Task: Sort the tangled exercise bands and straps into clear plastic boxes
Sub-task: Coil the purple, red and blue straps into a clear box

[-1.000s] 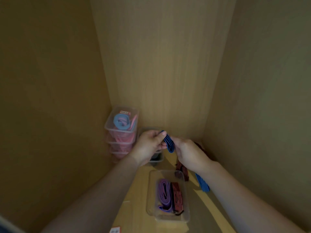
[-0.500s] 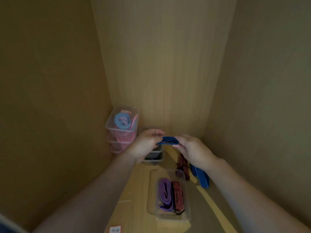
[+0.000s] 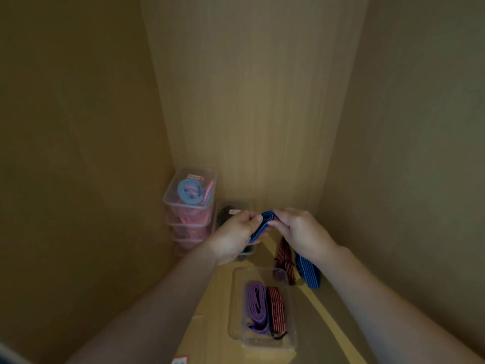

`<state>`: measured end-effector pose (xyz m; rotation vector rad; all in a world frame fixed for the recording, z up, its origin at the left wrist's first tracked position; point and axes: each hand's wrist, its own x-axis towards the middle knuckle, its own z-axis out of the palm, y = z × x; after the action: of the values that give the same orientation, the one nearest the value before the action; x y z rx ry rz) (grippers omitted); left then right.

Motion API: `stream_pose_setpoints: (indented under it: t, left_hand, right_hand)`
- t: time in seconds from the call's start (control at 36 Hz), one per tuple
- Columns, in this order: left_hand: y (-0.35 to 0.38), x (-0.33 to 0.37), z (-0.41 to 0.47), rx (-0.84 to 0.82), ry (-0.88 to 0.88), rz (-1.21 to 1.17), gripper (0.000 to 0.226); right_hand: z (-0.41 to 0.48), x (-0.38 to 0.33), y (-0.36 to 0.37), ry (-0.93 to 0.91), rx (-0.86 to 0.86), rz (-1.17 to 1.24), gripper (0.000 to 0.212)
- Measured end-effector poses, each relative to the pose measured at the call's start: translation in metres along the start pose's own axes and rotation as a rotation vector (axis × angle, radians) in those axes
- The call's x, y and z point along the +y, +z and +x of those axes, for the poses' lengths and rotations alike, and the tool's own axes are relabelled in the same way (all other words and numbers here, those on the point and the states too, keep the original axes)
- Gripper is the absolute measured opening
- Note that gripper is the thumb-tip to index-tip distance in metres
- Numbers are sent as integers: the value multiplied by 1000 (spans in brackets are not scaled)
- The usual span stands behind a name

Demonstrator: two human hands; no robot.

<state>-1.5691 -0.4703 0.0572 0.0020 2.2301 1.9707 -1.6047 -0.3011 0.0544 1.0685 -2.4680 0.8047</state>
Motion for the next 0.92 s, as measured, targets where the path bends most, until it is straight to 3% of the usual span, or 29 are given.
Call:
stream_pose_setpoints:
  t: [0.11,0.25,0.39,0.53,0.78,0.92]
  left_hand:
    - [-14,6,-1,-57,5,199,26]
    - [-20,13,0,-141,-34,60,11]
    - [-20,12,-1,-194,-47,75,15]
    - [-11,11,1,-58,-6,-83,11]
    - [-2,10,3,132,96,-290,18]
    - [-9,13,5,224,109,-436,19]
  right_hand:
    - [0,4,-9,-51,-104,13,23]
    - [4,2,-13,-142,-149,4,26]
    - [1,3,-8,-128,-148,36,31]
    - [0,7,1,-43,-63,51,26]
    - [-4,-3,15,35,-174,86,46]
    - [-9,-3,14,38,-230,-38,38]
